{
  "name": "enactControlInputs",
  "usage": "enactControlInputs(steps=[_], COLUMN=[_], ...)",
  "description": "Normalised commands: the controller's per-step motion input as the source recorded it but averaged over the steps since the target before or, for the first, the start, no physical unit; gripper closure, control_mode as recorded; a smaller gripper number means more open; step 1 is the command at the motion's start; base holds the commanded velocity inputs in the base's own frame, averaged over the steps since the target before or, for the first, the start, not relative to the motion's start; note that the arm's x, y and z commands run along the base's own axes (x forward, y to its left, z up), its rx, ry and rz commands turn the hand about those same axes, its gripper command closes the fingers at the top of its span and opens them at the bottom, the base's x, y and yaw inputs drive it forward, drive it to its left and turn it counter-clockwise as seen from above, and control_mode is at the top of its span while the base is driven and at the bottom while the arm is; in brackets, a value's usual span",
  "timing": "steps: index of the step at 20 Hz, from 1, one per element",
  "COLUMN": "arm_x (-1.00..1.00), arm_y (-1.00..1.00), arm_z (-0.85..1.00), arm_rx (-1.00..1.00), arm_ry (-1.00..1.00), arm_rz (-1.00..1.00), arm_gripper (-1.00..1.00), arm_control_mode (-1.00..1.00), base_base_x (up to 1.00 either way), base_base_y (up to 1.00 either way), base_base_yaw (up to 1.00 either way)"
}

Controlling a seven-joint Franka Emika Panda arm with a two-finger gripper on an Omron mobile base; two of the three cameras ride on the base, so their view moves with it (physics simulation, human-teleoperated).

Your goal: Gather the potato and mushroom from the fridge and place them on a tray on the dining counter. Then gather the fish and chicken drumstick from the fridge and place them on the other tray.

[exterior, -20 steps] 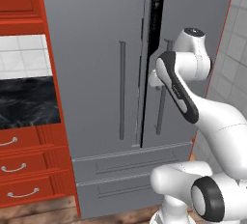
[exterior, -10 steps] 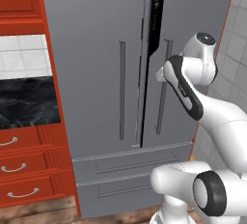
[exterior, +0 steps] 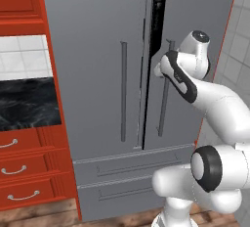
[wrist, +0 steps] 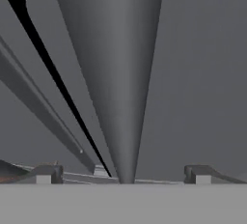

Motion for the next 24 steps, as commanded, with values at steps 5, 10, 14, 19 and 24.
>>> enactControlInputs(steps=[5, 10, 14, 19, 24], arm_x=[0.38, 0.24, 0.12, 0.16, 0.60], arm_y=[0.00, 0.00, 0.00, 0.00, 0.00], arm_z=[0.00, -0.05, -0.16, -0.18, -0.11], arm_rx=[0.00, 0.00, 0.00, 0.00, 0.00], arm_ry=[0.00, -0.03, -0.10, -0.13, -0.02], arm_rz=[0.00, 0.00, 0.00, 0.00, 0.00], arm_gripper=[-1.00, -1.00, -1.00, -1.00, 1.00], arm_control_mode=[-1.00, -1.00, -1.00, -1.00, -1.00], base_base_x=[0.00, 0.00, 0.00, 0.00, 0.00], base_base_y=[0.00, 0.00, 0.00, 0.00, 0.00], base_base_yaw=[0.00, 0.00, 0.00, 0.00, 0.00])
